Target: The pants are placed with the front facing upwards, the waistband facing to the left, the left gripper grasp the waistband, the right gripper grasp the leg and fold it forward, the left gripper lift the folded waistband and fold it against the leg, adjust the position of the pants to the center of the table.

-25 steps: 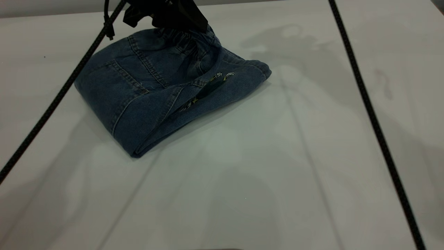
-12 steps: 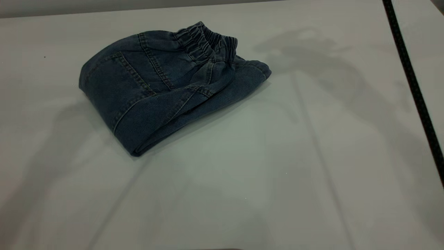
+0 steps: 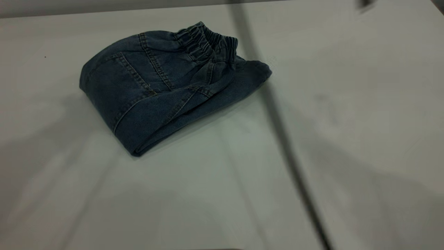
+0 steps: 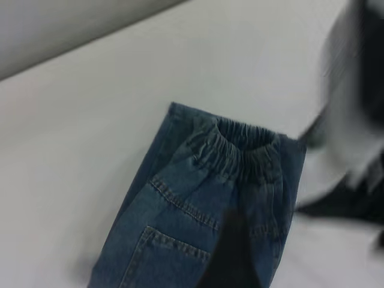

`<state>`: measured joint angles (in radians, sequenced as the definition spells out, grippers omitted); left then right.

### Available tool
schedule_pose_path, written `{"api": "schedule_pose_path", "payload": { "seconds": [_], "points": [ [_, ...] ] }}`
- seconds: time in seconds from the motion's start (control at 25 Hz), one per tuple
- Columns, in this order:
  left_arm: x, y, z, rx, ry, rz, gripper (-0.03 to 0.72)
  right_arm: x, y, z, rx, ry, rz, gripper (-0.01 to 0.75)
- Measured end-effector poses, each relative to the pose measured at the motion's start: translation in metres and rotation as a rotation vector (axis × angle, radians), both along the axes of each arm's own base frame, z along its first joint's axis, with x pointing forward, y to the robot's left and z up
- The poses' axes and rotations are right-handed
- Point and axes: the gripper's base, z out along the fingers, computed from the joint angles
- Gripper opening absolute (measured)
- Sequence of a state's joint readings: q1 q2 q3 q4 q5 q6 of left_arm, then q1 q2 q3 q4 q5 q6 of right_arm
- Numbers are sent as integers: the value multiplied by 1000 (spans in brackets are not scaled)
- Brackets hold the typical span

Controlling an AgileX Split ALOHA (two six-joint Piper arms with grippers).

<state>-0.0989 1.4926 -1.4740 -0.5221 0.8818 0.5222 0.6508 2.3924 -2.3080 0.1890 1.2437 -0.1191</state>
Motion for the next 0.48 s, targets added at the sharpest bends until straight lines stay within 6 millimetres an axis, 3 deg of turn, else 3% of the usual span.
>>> {"api": "schedule_pose_path", "payload": {
  "seconds": [0.12,0.16,0.28,0.48],
  "points": [
    [-7,0,6,-12,-4,-3,566,-19,39,-44,-120,-58,6,472],
    [-7,0,6,-12,-4,-3,566,-19,39,-44,-120,-58,6,472],
    [-8,-1,6,-22,14,-9,566,-22,50,-71,-194,-93,-4,470],
    [-10,-2,6,-37,30,-19,566,-15,46,-107,-241,-75,-37,470]
  ]
}}
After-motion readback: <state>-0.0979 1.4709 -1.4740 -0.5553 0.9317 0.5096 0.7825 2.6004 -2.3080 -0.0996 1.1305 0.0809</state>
